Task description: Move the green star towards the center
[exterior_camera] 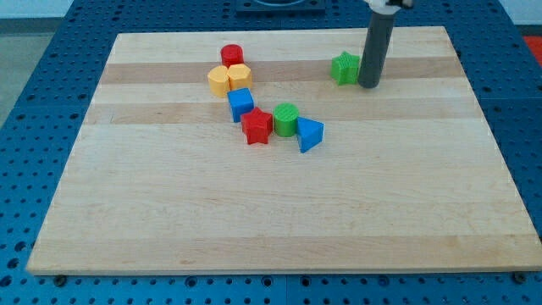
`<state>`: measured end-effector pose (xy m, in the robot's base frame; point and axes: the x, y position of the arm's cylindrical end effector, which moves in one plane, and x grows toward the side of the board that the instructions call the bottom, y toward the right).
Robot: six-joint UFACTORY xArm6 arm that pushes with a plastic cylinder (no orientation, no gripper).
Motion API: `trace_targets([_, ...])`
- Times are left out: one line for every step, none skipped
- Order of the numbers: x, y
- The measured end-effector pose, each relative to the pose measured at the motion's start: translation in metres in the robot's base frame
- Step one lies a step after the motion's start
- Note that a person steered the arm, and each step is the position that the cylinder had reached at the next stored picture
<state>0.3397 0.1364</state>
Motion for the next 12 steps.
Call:
trace_targets([0.022,-0.001])
trace_targets([0.033,-0.003])
trace_targets([-0.001,0.032])
trace_targets([-0.064,0.028])
trace_targets([-0.048,0.01])
trace_targets([-0.025,-0.002])
trace_targets([-0.013,-0.013])
trace_targets([-0.015,-0.014])
trace_targets([-0.043,-0.013])
trace_targets([-0.068,-0.026])
trace_targets([-0.051,-0.045])
trace_targets([-0.018,-0.057])
